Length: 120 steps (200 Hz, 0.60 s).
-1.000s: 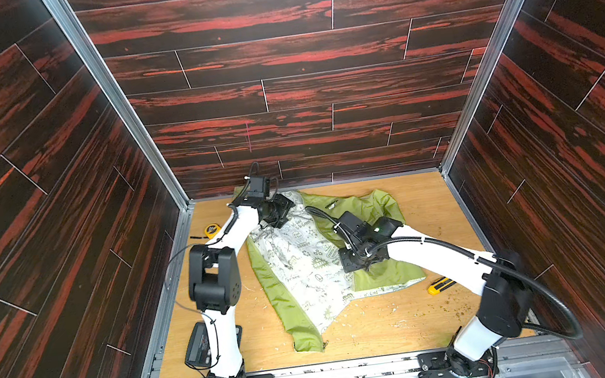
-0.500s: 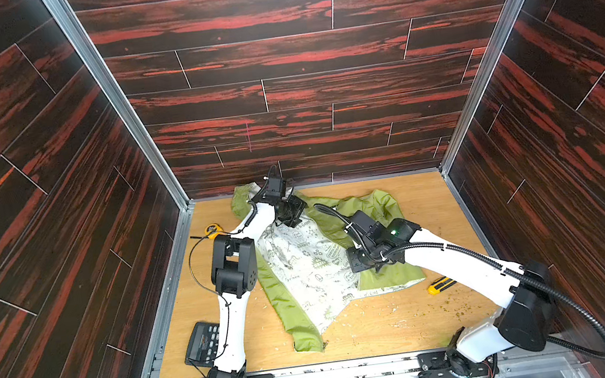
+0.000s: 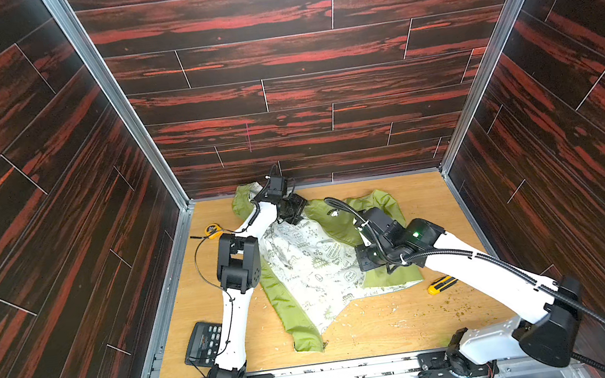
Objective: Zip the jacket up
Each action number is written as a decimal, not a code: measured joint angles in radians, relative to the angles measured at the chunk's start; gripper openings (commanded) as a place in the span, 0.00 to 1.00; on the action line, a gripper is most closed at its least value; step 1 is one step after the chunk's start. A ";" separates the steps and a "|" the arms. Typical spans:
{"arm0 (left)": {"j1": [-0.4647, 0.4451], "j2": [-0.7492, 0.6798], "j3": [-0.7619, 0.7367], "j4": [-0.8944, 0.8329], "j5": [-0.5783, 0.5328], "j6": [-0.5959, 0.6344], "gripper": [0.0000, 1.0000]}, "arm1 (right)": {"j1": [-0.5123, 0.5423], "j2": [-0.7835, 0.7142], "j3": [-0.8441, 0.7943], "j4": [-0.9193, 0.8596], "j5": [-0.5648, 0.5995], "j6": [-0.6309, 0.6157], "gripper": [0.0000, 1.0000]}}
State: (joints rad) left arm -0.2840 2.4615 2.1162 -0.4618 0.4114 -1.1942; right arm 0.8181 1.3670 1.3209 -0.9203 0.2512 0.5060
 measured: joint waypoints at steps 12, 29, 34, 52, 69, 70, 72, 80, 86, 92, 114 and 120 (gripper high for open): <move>-0.001 0.006 0.001 0.001 0.000 -0.007 0.58 | 0.000 -0.015 -0.004 -0.001 0.000 -0.002 0.00; -0.003 0.016 0.001 0.006 0.001 -0.013 0.43 | 0.000 -0.031 -0.018 0.000 0.000 -0.002 0.00; -0.004 0.020 0.002 0.010 0.001 -0.018 0.37 | 0.000 -0.035 -0.023 0.000 0.000 -0.002 0.00; -0.005 0.031 0.003 0.024 0.001 -0.039 0.19 | 0.000 -0.041 -0.042 -0.004 0.000 -0.002 0.00; -0.005 0.040 0.016 0.031 0.005 -0.037 0.05 | 0.000 -0.041 -0.055 -0.005 0.000 -0.002 0.00; -0.005 0.040 0.017 0.031 0.005 -0.041 0.04 | 0.000 -0.041 -0.056 -0.005 0.000 -0.002 0.00; -0.005 0.040 0.020 0.032 0.004 -0.048 0.03 | 0.000 -0.041 -0.057 -0.005 0.000 -0.002 0.00; -0.005 0.041 0.034 0.030 0.006 -0.051 0.00 | 0.000 -0.041 -0.061 -0.004 -0.001 -0.002 0.00; -0.005 0.040 0.049 0.029 0.005 -0.053 0.00 | 0.000 -0.041 -0.064 -0.002 -0.003 -0.002 0.00; -0.005 0.041 0.068 0.029 0.004 -0.054 0.00 | 0.000 -0.041 -0.067 0.001 -0.007 -0.002 0.00; -0.006 0.040 0.169 0.016 0.004 -0.045 0.00 | 0.000 -0.041 -0.075 0.017 -0.037 -0.004 0.00; -0.006 0.040 0.204 0.007 0.004 -0.039 0.00 | 0.000 -0.041 -0.079 0.025 -0.051 -0.007 0.00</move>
State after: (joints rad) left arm -0.2897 2.5019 2.3203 -0.4545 0.4152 -1.2335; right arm 0.8181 1.3258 1.2419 -0.8951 0.1997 0.4992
